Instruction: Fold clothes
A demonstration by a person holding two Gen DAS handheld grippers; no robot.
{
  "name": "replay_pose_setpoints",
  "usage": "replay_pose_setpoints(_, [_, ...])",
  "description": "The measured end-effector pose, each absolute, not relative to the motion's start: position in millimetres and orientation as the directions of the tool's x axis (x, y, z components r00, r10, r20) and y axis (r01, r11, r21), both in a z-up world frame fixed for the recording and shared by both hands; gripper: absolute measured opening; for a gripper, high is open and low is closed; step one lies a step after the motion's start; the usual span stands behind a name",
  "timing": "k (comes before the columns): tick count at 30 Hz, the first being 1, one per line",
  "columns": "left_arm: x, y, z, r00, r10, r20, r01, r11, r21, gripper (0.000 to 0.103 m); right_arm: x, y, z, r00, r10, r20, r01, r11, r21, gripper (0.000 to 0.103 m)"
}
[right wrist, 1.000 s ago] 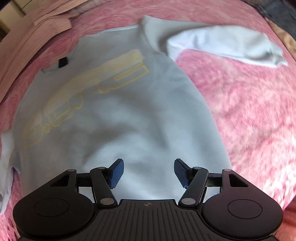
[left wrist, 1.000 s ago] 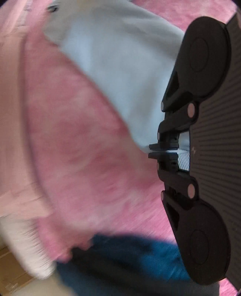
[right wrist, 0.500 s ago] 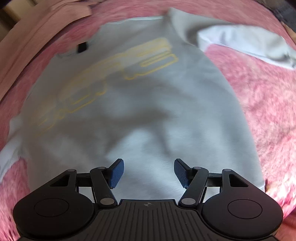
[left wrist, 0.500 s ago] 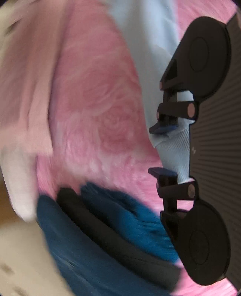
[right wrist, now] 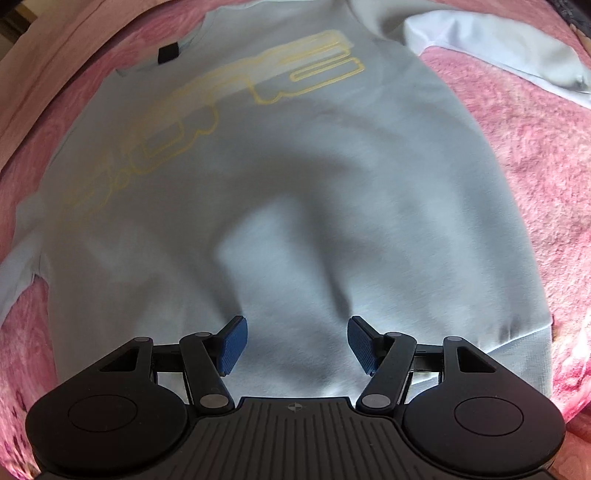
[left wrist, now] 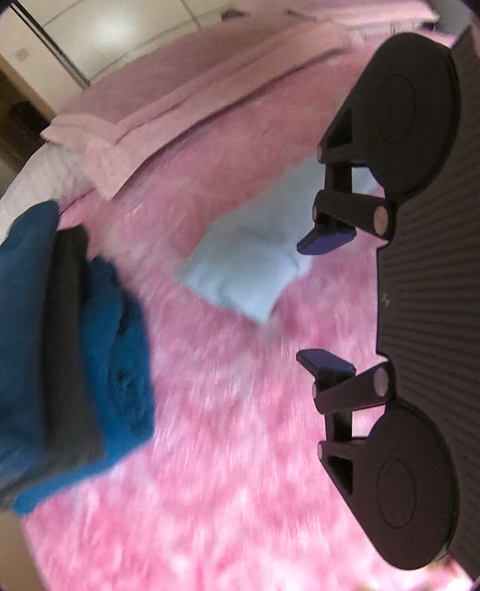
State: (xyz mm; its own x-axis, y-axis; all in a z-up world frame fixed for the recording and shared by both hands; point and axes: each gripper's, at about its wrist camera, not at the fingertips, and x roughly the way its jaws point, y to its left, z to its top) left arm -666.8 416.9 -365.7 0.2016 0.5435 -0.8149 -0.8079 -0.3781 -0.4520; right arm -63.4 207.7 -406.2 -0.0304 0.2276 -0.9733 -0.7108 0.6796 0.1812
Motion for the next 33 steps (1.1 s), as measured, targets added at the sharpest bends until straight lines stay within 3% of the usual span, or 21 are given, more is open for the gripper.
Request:
replay_pose_setpoints(4, [-658, 447, -394, 0.177, 0.554, -0.814, -0.780, -0.425, -0.459, 0.054, -66, 210, -412, -0.036, 0.216, -0.976, -0.712, 0.680, 0.177, 0.064])
replay_pose_setpoints(5, [-654, 452, -394, 0.169, 0.559, -0.811, -0.790, -0.416, -0.451, 0.046, -66, 211, -413, -0.038, 0.214, -0.976, -0.714, 0.678, 0.177, 0.064])
replay_pose_setpoints(6, [-650, 458, -395, 0.162, 0.565, -0.809, -0.799, -0.406, -0.443, 0.013, -67, 212, -413, -0.040, 0.212, -0.976, -0.716, 0.676, 0.176, 0.064])
replay_pose_setpoints(7, [-646, 463, -394, 0.154, 0.569, -0.808, -0.809, -0.397, -0.434, 0.009, -68, 212, -413, -0.042, 0.212, -0.976, -0.722, 0.669, 0.176, 0.064])
replay_pose_setpoints(11, [-636, 468, -366, 0.128, 0.539, -0.833, -0.871, -0.340, -0.354, 0.008, -67, 213, -413, -0.044, 0.208, -0.977, -0.735, 0.655, 0.173, 0.064])
replay_pose_setpoints(13, [-637, 463, -356, 0.069, 0.474, -0.878, -0.906, -0.338, -0.254, 0.012, -65, 212, -413, -0.043, 0.209, -0.977, -0.732, 0.659, 0.173, 0.064])
replay_pose_setpoints(14, [-637, 461, -353, 0.037, 0.434, -0.900, -0.921, -0.335, -0.199, 0.019, -64, 211, -413, -0.043, 0.209, -0.977, -0.728, 0.663, 0.173, 0.064])
replay_pose_setpoints(15, [-638, 459, -352, 0.003, 0.392, -0.920, -0.935, -0.326, -0.142, 0.039, -62, 211, -414, -0.043, 0.209, -0.977, -0.724, 0.667, 0.175, 0.064])
replay_pose_setpoints(16, [-635, 456, -360, -0.038, 0.341, -0.939, -0.954, -0.293, -0.068, 0.047, -62, 211, -415, -0.044, 0.211, -0.977, -0.721, 0.670, 0.177, 0.064])
replay_pose_setpoints(19, [-622, 447, -371, -0.124, 0.287, -0.950, -0.975, -0.213, 0.063, 0.051, -60, 214, -418, -0.046, 0.212, -0.976, -0.718, 0.673, 0.180, 0.064])
replay_pose_setpoints(22, [-603, 443, -363, -0.237, 0.315, -0.919, -0.966, -0.179, 0.188, 0.066, -57, 216, -418, -0.051, 0.219, -0.974, -0.720, 0.668, 0.188, 0.064])
replay_pose_setpoints(25, [-594, 444, -352, -0.286, 0.380, -0.880, -0.955, -0.182, 0.232, 0.065, -49, 217, -414, -0.050, 0.228, -0.972, -0.720, 0.666, 0.193, 0.064])
replay_pose_setpoints(27, [-593, 445, -335, -0.309, 0.448, -0.839, -0.943, -0.257, 0.210, 0.047, -41, 216, -411, -0.039, 0.236, -0.971, -0.717, 0.670, 0.191, 0.064])
replay_pose_setpoints(29, [-592, 446, -320, -0.303, 0.519, -0.799, -0.937, -0.314, 0.151, 0.047, -31, 214, -407, -0.021, 0.245, -0.969, -0.706, 0.683, 0.188, 0.064])
replay_pose_setpoints(30, [-591, 447, -313, -0.289, 0.554, -0.781, -0.937, -0.332, 0.111, 0.042, -25, 212, -406, -0.013, 0.250, -0.968, -0.696, 0.693, 0.188, 0.064])
replay_pose_setpoints(33, [-563, 463, -316, -0.112, 0.547, -0.830, -0.985, -0.170, 0.021, 0.018, -10, 207, -405, 0.010, 0.253, -0.967, -0.669, 0.720, 0.182, 0.064])
